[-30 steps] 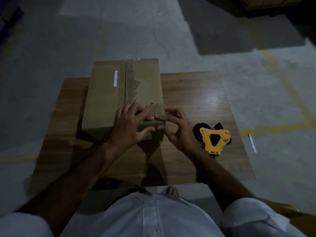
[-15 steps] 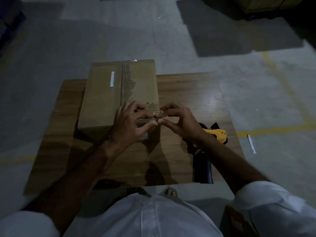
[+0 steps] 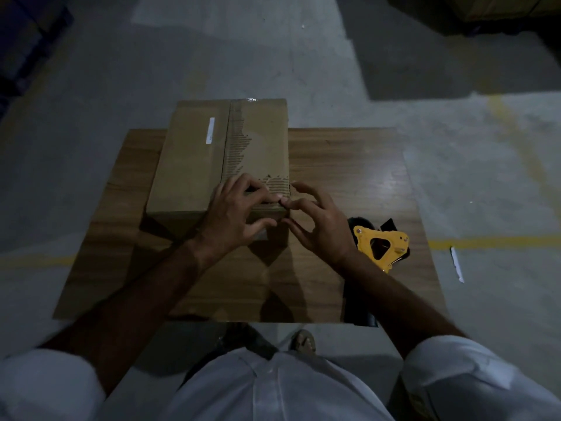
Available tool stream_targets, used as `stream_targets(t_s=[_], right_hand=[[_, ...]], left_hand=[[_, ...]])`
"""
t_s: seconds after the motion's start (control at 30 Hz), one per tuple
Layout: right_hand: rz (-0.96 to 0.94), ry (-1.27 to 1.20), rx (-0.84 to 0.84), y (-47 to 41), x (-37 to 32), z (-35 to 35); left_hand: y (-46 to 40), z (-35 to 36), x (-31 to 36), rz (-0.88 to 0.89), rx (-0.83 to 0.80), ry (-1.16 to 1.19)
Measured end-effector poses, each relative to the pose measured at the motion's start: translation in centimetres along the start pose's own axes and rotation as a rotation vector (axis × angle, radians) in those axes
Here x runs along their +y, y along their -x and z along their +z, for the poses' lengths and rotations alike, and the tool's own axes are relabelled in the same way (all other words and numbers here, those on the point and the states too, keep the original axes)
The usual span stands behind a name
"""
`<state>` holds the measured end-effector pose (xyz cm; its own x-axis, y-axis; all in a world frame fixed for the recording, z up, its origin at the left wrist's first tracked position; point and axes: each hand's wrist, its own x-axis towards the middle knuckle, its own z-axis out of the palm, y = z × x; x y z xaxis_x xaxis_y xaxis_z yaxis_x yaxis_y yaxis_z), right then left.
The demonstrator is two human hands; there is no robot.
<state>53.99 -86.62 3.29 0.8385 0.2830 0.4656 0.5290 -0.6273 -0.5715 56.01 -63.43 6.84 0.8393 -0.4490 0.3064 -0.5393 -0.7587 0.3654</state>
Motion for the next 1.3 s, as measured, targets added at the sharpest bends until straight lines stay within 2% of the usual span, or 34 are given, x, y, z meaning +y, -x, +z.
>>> stream_targets(t_s=[0.13, 0.23, 0.4, 0.57, 0.67, 0.77, 0.87, 0.97, 1.07, 1.3], right_hand=[[0.02, -0.05, -0.081, -1.7, -0.2, -1.5], [-0.01, -0.019, -0.116, -2.5, 0.1, -1.3], [-0.02, -0.085, -0.002, -0.9, 0.5, 1.0], [-0.008, -0.084, -0.098, -0.6, 1.0, 0.4], [-0.041, -0.075, -0.154, -2.0, 1.2, -1.0], [-0.086, -0.062, -0.189, -3.6, 1.4, -2.1], [-0.073, -0.017, -0.129, -2.9, 1.2, -1.3], [0.037, -0.005, -0.062, -1.2, 0.1, 0.4], [0.093, -0.001, -0.036, -0.7, -0.6, 0.9], [0.077, 0.018, 0.005, -2.9, -1.3, 1.5]], left_hand=[[-0.5, -0.5, -0.9, 0.028, -0.007, 0.179], [-0.2, 0.5, -0.9, 0.04, 0.098, 0.138], [0.5, 1.6, -1.2, 0.102, 0.185, 0.017], [0.9, 1.3, -1.0, 0.116, 0.106, -0.096], [0.3, 0.4, -0.8, 0.084, 0.077, 0.01], [-0.6, -0.1, -1.3, 0.133, 0.058, 0.024], [-0.7, 0.3, -1.5, 0.148, 0.067, -0.001], [-0.2, 0.4, -1.3, 0.132, 0.027, -0.051], [0.5, -0.5, -2.5, 0.153, -0.008, 0.068], [0.0, -0.3, -4.0, 0.102, 0.127, 0.038]])
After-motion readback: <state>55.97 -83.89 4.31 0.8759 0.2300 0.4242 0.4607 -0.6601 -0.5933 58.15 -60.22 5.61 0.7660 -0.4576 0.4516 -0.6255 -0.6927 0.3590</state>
